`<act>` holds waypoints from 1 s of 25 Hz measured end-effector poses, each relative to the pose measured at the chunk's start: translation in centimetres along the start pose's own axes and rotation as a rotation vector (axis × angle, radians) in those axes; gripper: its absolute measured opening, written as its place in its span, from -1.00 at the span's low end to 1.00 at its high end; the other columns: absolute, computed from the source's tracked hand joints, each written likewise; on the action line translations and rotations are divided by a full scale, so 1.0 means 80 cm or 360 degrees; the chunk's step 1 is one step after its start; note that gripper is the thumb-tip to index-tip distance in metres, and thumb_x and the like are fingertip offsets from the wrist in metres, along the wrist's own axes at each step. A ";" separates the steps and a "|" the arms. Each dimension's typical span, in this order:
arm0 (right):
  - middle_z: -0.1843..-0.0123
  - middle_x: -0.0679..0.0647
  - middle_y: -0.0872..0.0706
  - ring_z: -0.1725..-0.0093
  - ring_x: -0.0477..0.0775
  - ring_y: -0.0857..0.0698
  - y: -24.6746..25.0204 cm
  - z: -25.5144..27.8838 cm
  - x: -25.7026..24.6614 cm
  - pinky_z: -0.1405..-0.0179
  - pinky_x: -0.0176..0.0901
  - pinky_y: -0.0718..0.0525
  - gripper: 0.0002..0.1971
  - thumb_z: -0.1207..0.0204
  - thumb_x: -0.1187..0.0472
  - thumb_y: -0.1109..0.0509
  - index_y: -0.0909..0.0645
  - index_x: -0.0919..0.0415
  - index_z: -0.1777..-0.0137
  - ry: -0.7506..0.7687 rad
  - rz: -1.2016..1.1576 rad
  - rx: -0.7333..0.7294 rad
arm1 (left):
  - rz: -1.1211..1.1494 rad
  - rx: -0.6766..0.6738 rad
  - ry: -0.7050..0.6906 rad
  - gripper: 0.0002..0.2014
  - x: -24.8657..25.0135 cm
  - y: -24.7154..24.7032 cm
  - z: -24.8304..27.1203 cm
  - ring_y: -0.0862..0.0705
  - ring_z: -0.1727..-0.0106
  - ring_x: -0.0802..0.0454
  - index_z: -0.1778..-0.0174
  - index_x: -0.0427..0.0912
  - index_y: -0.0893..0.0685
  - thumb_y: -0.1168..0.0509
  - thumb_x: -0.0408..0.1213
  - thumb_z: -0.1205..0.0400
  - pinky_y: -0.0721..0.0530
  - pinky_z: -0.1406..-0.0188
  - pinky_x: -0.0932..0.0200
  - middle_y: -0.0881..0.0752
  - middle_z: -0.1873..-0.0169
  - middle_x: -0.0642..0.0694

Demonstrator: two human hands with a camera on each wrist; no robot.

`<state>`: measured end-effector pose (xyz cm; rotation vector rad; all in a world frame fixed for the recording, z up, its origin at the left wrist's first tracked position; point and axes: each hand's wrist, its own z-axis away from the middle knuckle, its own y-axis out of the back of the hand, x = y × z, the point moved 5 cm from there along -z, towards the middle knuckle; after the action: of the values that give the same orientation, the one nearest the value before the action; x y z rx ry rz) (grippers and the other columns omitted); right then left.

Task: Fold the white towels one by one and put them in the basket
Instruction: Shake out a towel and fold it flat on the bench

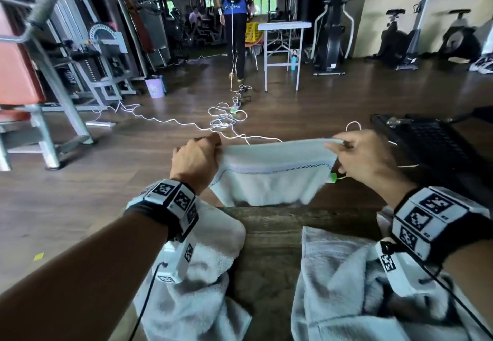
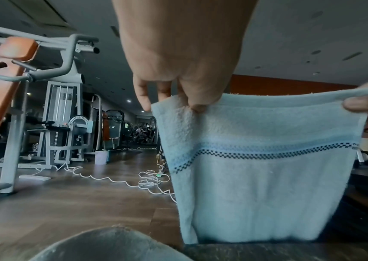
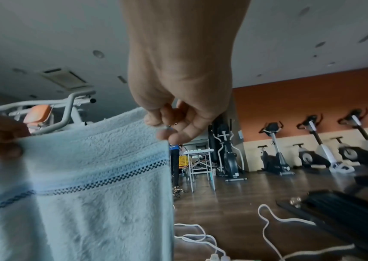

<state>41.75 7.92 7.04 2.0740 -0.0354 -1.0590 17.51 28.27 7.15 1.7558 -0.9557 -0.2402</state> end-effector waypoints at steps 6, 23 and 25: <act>0.06 0.07 -0.85 0.27 0.17 -0.86 0.012 0.002 -0.003 0.01 0.25 -0.83 -0.92 -0.66 0.16 -0.43 -0.75 0.12 -0.05 -0.0268 -0.0411 -0.0136 | 0.0017 -0.0156 0.0106 -0.84 0.000 0.016 -0.005 -0.76 0.18 -0.40 -0.09 0.04 -0.48 -0.10 -0.27 -0.66 -0.69 0.18 -0.07 -0.74 0.09 -0.31; 0.14 0.02 -0.86 0.19 -0.04 -0.83 0.102 0.153 0.015 0.14 -0.35 -0.69 -0.71 -0.52 0.06 -0.57 -0.80 0.19 -0.15 -0.0147 -0.0210 -0.0051 | 0.0577 0.0131 -0.0137 -0.94 0.001 0.096 0.111 -0.70 0.22 -0.05 0.19 -0.17 -0.81 -0.46 -0.41 -0.52 -0.61 0.15 0.18 -0.80 0.27 -0.12; 0.12 -0.06 -0.83 0.11 -0.03 -0.80 0.117 0.186 0.002 0.20 -0.48 -0.63 -0.79 -0.54 0.08 -0.55 -0.80 0.11 -0.13 -0.0123 -0.0280 -0.0104 | 0.0752 0.0109 -0.0036 -0.97 -0.003 0.108 0.137 -0.66 0.26 -0.01 0.18 -0.12 -0.77 -0.45 -0.29 -0.57 -0.59 0.19 0.17 -0.77 0.29 -0.13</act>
<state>34.40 -8.02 8.01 2.0048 0.1433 -1.2297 6.84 19.78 10.09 1.5369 -1.3740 0.0782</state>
